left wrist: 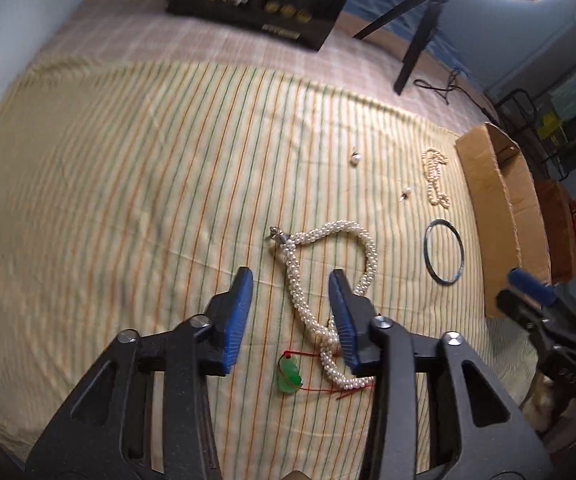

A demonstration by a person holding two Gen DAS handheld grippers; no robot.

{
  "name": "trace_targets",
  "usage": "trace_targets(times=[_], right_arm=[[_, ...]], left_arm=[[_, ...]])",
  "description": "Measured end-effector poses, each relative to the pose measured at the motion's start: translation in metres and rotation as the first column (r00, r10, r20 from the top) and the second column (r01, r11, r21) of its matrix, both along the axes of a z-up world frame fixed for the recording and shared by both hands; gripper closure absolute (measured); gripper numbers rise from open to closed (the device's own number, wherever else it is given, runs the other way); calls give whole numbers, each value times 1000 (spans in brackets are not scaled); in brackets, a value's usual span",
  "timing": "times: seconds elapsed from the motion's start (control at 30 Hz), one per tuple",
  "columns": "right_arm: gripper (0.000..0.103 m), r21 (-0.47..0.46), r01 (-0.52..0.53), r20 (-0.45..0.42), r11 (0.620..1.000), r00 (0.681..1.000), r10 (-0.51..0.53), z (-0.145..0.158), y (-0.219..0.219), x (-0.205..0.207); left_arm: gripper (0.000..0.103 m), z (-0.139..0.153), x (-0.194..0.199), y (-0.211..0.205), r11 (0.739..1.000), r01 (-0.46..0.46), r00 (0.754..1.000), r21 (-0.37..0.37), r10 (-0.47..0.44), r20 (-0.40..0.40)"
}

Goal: Organize jewelry
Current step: 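Move both tools back over the remaining jewelry, then grasp the white pearl necklace with the left tool while the right tool grasps the blue bangle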

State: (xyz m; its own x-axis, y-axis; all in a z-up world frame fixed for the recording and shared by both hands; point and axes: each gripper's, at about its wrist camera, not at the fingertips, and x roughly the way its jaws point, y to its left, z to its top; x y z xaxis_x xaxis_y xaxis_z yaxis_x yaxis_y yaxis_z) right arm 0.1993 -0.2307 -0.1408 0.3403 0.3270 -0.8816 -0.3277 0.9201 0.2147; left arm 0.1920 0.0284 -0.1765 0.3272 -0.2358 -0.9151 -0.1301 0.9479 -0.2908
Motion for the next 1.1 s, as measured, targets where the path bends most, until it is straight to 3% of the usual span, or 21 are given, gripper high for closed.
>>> trace_targets(times=[0.27,0.5,0.97,1.1], right_arm=[[69,-33,-47,-64,998,997,45,-30,22,18],[77,-110,-98,-51,989,994,92,-39,42,23],[79,-179,-148,-74,973,988,137,-71,51,31],[92,-192,-143,-64,971,989,133,-70,48,31]], left_arm=[[70,-19,9,-3,1000,-3,999,-1,3,-43],[74,-30,17,-3,1000,-15,998,-6,14,-68],[74,-42,28,-18,998,-1,998,60,5,-61],[89,-43,29,-19,997,-7,999,81,11,-47]])
